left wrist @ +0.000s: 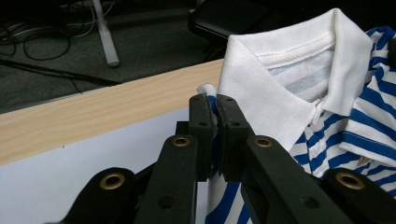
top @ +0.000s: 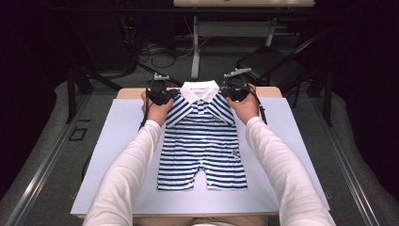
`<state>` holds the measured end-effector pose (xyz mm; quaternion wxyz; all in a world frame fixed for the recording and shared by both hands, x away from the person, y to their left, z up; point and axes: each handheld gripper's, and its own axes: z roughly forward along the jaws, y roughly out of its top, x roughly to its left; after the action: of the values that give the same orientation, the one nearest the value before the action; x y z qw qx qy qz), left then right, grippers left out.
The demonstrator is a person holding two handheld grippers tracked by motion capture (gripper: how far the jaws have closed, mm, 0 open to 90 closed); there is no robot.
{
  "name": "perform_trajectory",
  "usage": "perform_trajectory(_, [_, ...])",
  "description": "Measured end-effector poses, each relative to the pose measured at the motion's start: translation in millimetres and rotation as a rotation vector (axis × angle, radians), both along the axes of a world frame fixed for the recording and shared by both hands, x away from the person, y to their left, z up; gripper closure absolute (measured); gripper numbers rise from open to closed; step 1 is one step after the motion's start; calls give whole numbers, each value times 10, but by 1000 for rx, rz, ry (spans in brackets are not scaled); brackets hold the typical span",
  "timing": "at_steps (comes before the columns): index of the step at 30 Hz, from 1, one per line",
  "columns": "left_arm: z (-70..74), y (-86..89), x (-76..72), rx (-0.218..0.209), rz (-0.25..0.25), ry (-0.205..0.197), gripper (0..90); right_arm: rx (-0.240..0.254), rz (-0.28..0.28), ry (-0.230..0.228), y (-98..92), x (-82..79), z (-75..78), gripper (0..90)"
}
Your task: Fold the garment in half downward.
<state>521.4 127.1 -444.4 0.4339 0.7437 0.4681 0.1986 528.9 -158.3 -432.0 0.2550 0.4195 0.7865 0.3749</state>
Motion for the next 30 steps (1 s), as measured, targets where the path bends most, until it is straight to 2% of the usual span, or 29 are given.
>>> perform_trajectory(10, [-54,-27,-184,17,-11,-10,864,11,17,-4,-12,-176,-49,872])
perform_trajectory(16, [-88,-4,-289,0,-21,-28,864,21,32,-9,-22,-281,-72,872])
perform_trajectory(18, [-105,5,-320,-5,-24,-22,863,30,38,-7,-33,-323,-82,872])
perform_trajectory(25, [-158,-4,-472,10,-41,-51,863,41,52,-9,-70,-470,-132,872])
perform_trajectory(30, [-210,8,-575,-3,-54,-65,864,53,62,-6,-95,-568,-179,872])
